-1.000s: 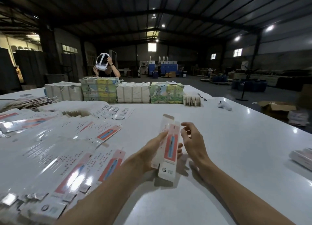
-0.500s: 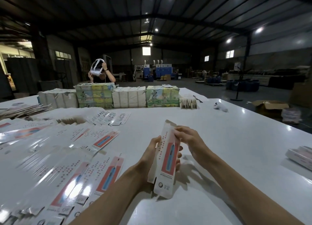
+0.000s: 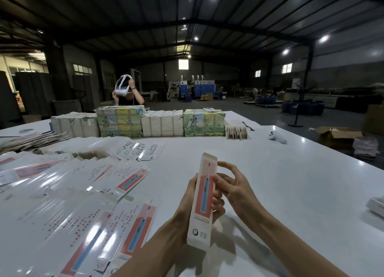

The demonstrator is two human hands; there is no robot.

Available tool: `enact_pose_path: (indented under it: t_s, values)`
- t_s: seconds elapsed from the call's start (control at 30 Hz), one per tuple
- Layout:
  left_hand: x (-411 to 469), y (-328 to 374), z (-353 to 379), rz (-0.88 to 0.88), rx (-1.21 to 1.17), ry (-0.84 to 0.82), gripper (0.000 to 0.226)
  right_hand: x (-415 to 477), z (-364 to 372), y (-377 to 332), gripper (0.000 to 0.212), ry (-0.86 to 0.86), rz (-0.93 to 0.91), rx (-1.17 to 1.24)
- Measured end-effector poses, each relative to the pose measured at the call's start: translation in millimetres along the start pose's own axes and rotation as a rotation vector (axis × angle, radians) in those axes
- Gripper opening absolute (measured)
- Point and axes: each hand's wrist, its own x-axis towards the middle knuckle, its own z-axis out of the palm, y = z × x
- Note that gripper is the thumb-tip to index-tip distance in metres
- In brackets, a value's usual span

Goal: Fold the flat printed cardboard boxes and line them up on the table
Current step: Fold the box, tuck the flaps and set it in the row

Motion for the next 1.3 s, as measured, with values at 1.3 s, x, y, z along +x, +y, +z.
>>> enact_pose_path:
  t_s: [1.3]
  values:
    - [-18, -10, 7, 0.308, 0.668, 0.142, 0.094, 0, -20, 0, 0.031, -0.182, 0.155, -0.037]
